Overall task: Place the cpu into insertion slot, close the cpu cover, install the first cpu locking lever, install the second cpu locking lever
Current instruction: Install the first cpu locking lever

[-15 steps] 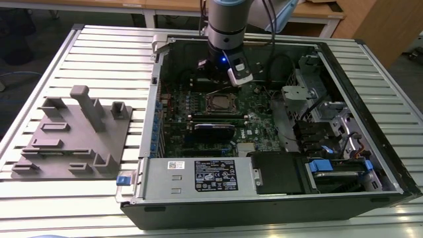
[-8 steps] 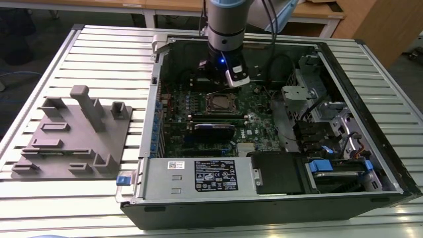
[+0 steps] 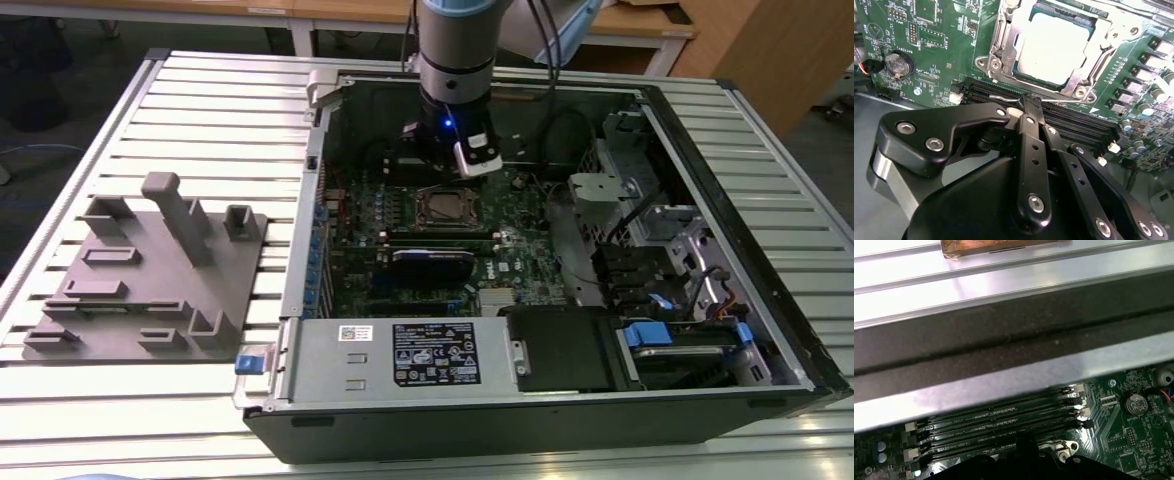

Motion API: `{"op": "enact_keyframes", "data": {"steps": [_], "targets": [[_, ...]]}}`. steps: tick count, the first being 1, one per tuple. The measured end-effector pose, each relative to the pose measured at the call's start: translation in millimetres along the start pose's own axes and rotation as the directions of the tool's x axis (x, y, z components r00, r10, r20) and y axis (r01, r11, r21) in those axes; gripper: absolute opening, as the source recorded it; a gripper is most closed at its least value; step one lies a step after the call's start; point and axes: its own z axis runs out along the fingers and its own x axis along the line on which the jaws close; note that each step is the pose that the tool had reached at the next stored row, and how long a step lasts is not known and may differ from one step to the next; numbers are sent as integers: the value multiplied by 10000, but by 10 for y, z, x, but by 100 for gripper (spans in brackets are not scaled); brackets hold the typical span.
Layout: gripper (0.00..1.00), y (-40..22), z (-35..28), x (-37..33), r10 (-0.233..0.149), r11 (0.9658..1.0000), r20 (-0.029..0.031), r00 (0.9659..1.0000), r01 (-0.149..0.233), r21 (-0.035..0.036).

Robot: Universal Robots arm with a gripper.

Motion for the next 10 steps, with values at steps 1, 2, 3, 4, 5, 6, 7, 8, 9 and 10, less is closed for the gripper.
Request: {"op": "enact_keyframes", "data": {"steps": [1,2,3,4,5,6,7,8,9,10], "targets": [[11,1,1,1,102,9999,20,9999,-102,3],[11,1,2,1,236,9997,47,9997,-236,8],[11,1,3,0,377,9993,76,9993,-378,12],[11,1,4,0,522,9986,105,9986,-522,16],[11,2,4,1,664,9978,134,9977,-664,21],[11,2,6,1,832,9965,167,9964,-832,24],[11,2,7,1,989,9951,199,9949,-990,27],[11,2,9,1,1140,9935,230,9932,-1141,30],[11,2,10,1,1286,9917,261,9914,-1287,32],[11,3,11,1,1410,9900,286,9896,-1412,34]]}}
